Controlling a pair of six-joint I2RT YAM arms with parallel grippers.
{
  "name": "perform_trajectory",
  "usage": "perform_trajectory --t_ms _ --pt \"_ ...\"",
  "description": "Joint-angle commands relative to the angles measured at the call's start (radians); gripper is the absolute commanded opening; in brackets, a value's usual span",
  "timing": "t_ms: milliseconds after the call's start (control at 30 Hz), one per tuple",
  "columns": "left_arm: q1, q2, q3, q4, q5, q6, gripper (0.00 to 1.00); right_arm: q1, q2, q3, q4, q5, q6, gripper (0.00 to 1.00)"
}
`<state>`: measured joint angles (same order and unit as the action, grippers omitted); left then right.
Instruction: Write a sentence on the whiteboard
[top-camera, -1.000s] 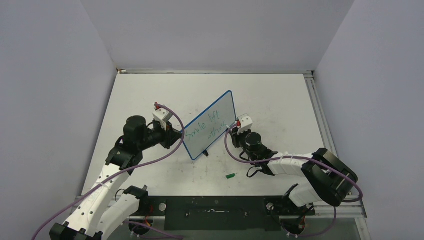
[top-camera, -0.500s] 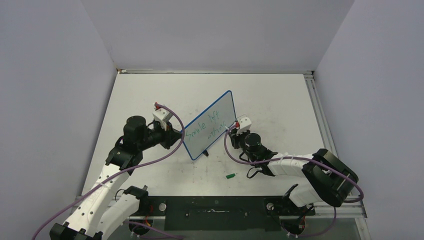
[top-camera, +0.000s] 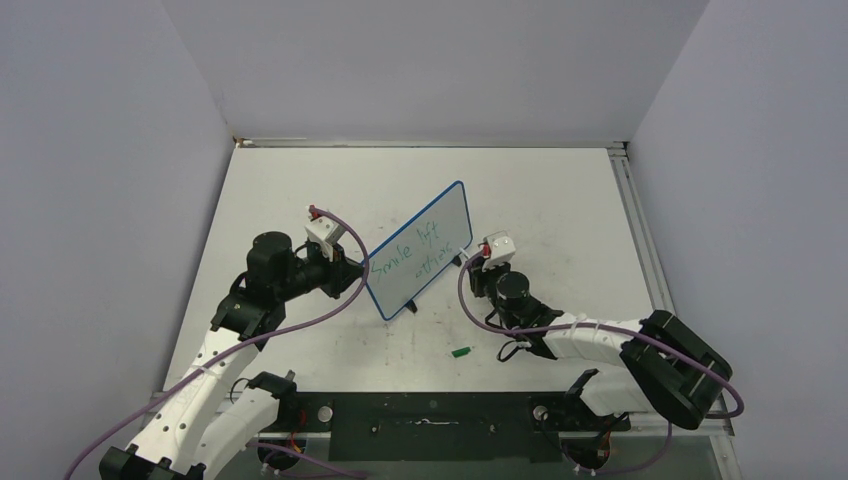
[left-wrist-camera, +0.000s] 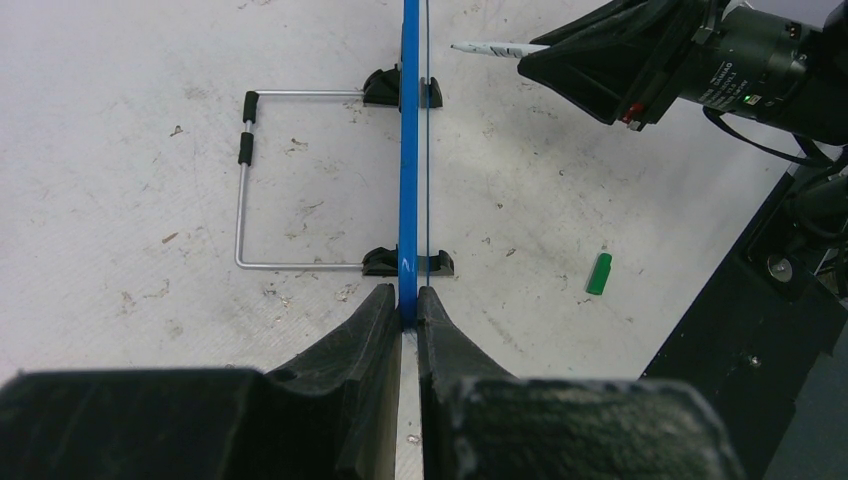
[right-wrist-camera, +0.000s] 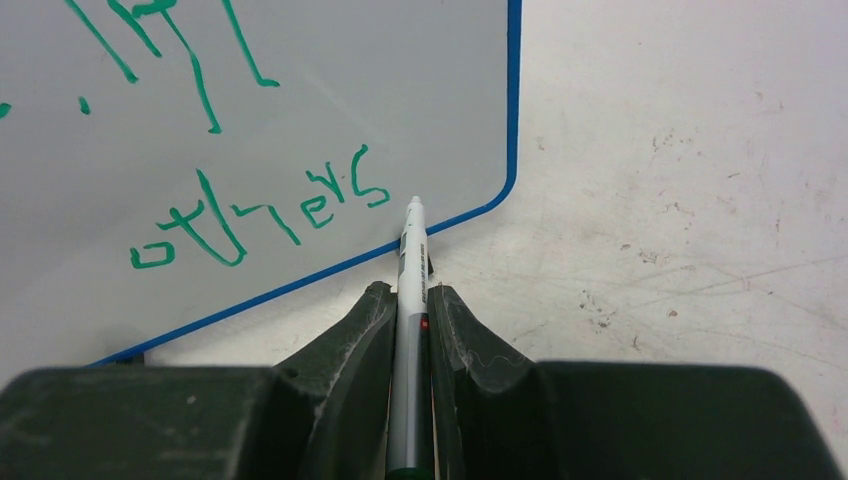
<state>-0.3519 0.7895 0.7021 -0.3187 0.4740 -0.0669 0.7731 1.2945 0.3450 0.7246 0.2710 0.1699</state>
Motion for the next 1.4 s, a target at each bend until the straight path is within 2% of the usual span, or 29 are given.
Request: perform_trajectory --t_ms 0,1367 --pt "-0.002 -0.005 0.014 -0.034 -0.01 0.006 0.0 -0.009 0.046 0.025 0.066 -0.02 0.014 0.05" --pt "-0.002 -0.003 0.014 -0.033 -0.009 0.004 0.0 -0.025 0.189 0.054 0.216 -0.053 0.028 0.05"
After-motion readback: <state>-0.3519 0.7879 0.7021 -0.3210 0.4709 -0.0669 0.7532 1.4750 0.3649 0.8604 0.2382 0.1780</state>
